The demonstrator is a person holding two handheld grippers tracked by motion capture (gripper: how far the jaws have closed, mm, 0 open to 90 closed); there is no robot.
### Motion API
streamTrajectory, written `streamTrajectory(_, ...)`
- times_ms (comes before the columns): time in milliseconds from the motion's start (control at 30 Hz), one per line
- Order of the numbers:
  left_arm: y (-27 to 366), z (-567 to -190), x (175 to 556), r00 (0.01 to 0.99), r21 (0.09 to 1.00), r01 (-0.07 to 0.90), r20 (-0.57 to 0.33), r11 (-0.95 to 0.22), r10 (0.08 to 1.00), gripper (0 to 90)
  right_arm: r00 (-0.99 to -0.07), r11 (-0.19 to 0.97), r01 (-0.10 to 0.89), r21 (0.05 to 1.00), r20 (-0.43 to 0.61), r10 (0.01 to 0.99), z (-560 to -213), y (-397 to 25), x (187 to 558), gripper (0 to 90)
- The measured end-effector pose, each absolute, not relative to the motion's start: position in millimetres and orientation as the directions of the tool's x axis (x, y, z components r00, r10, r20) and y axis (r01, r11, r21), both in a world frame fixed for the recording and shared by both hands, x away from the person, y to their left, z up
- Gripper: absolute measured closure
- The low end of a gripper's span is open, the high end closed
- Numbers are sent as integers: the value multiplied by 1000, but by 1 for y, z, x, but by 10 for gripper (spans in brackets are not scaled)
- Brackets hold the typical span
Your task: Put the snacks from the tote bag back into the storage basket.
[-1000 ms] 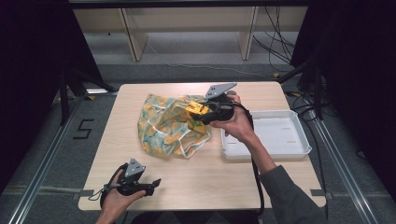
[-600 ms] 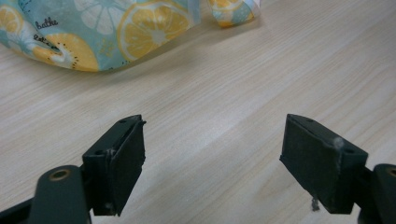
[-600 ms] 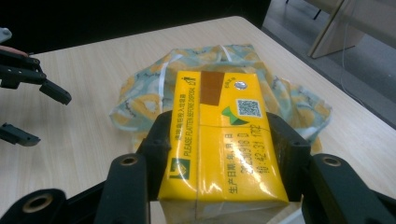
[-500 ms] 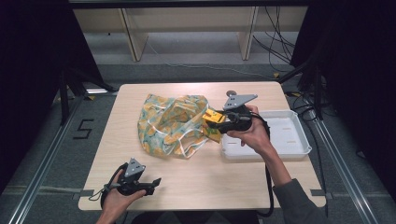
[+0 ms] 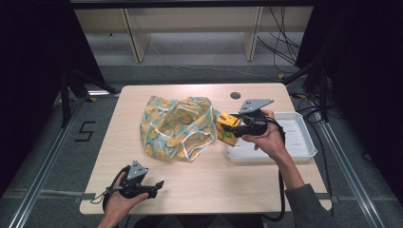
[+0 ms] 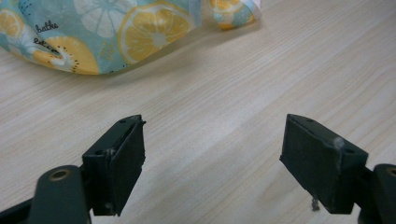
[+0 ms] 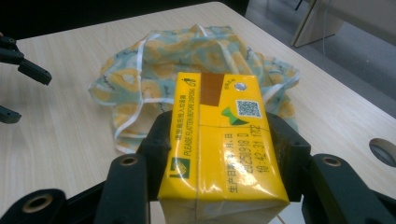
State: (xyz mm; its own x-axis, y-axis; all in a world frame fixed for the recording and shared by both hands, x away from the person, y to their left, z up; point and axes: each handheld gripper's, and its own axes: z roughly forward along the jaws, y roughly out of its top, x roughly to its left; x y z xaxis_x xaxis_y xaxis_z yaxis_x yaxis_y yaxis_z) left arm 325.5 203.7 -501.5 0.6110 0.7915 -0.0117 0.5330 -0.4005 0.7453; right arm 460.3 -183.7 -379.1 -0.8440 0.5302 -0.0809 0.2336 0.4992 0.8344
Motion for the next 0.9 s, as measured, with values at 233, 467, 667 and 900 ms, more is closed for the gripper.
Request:
streamTrajectory(233,202,-504,326,600,759,535,-32,-371,800,212,-831,484,246,840,-74,551,-382,-197,460,517)
streamTrajectory(467,205,-502,327,615,746,523,4,-412,789,210,-823,473,266,840,-58,565,-388,-210,459,517)
streamTrajectory(667,203,-504,327,596,754,538,-24,-377,802,207,-829,490,271,829,-57,556,-392,-218,458,517)
streamTrajectory(900,203,-504,327,593,757,540,-32,-368,805,207,-816,465,298,834,-31,578,-401,-224,458,517)
